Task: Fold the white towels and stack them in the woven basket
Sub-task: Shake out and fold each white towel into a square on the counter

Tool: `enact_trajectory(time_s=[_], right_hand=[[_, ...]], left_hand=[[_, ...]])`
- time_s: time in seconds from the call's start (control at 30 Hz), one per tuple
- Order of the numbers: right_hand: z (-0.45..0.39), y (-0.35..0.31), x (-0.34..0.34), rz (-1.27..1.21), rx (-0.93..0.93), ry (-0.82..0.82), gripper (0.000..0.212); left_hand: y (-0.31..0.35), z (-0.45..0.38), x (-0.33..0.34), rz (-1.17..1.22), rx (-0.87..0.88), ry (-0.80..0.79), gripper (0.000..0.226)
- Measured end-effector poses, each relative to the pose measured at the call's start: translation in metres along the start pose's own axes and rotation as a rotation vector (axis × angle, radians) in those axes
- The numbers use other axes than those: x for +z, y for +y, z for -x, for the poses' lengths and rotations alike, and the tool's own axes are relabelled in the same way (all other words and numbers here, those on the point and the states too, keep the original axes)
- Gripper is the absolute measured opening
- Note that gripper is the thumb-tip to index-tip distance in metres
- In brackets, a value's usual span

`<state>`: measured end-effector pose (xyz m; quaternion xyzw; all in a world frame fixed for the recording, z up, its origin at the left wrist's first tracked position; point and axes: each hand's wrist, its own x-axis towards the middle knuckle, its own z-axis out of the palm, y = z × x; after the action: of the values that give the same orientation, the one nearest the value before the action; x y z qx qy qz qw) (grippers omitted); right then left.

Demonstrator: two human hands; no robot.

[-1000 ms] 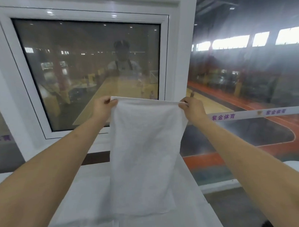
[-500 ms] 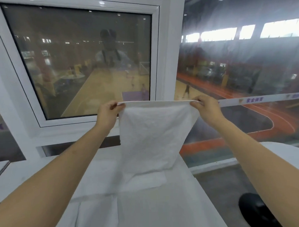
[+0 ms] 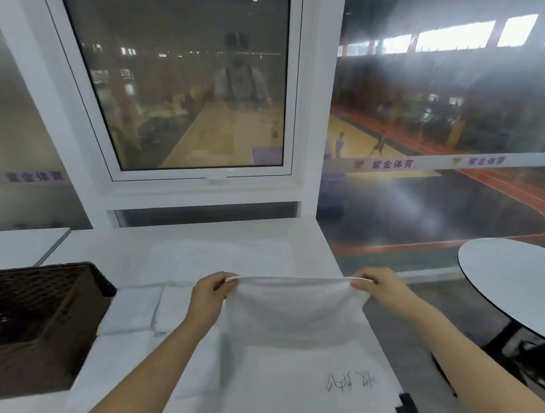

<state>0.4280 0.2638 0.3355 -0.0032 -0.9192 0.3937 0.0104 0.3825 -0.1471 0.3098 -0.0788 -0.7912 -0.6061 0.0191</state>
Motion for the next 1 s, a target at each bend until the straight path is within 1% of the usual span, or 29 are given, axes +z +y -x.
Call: enact_trajectory(time_s=[0.17,0.23,0.43,0.6,0.7,0.83,0.87,0.93,1.0], right_hand=[[0.060,0.035,0.018,-0.072,0.023,-0.099,0.019],[0.077,0.044,0.022,-0.082,0.051,-0.123,0.015],[0.091,0.053,0.034,-0.129,0.045,-0.136,0.014],[0.069,0.059,0.051,-0.174,0.080,-0.085,0.013],[0.043,0.066,0.063,-0.203,0.106,-0.039,0.010],[0.002,0.071,0.083,-0.227,0.164,0.029,0.009],[-0.009,0.074,0.089,-0.235,0.181,0.045,0.009],[-0.031,0.079,0.101,-0.237,0.207,0.074,0.010],[-0.052,0.087,0.114,-0.225,0.249,0.094,0.011]], left_hand=[[-0.030,0.084,0.029,0.024,-0.149,0.035,0.018],[-0.037,0.106,0.038,0.030,-0.177,0.042,0.018],[-0.048,0.130,0.051,0.013,-0.241,0.099,0.017],[-0.065,0.114,0.053,0.005,-0.290,0.142,0.017],[-0.080,0.091,0.055,-0.002,-0.308,0.139,0.018],[-0.104,0.054,0.060,-0.015,-0.362,0.154,0.036],[-0.113,0.043,0.061,-0.011,-0.384,0.154,0.034],[-0.128,0.022,0.061,-0.014,-0.412,0.129,0.022],[-0.143,0.002,0.063,-0.021,-0.445,0.112,0.018]])
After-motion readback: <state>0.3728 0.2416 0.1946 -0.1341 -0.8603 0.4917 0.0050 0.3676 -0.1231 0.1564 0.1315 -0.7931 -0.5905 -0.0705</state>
